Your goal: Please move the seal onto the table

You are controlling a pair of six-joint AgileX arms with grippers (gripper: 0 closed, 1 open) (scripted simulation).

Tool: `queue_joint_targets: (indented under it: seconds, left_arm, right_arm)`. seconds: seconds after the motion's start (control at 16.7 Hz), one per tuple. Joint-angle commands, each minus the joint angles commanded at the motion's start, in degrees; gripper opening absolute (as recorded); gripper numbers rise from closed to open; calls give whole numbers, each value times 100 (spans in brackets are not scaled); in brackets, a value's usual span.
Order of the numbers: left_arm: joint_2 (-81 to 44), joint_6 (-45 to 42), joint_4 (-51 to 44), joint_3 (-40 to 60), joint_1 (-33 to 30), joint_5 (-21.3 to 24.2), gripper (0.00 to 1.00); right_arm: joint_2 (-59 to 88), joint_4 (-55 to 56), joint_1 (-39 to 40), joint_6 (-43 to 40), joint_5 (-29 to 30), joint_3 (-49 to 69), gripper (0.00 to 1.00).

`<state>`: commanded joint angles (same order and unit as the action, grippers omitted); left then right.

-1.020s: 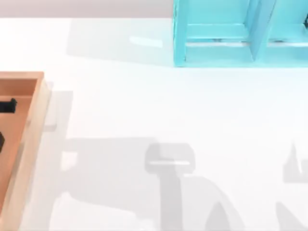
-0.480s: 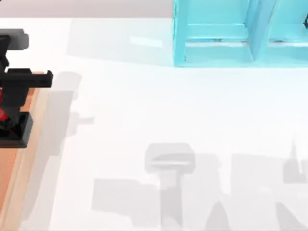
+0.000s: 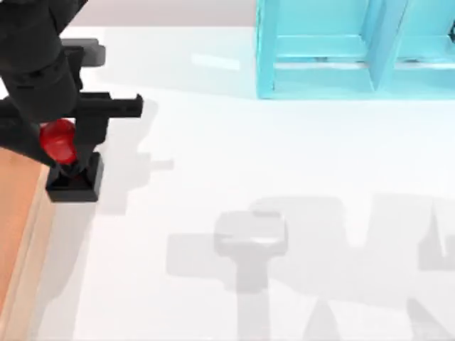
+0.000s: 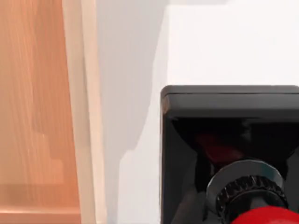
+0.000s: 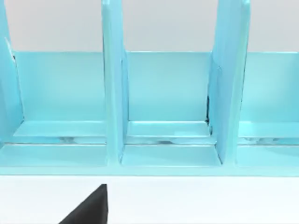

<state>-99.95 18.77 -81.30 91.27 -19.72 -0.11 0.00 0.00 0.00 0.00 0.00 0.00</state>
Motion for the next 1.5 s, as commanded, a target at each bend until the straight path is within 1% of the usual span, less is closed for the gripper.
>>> queue_joint_targets:
  seconds: [0.3,0.48,0.78,1.14,1.38,1.5]
  left_arm:
    - [-1593,1185,848,636,-1242,11,0]
    - [-2013,1589,1160,846,-1657,12,0]
    - [-2029,1600,1184,812,-1651,19,0]
    - [-2219,1600,2062,167,-1667,10,0]
    - [-2233,1598,2103,128,-1669,14,0]
    - [-2233,1598,2103,128,-1669,14,15]
  right_arm:
    - [0,0,0,0,0,0,100]
    - [0,0,0,0,0,0,100]
    - [0,0,0,0,0,0,100]
    - [0,0,0,0,0,0,100]
    - [0,0,0,0,0,0,100]
    - [0,0,0,0,0,0,100]
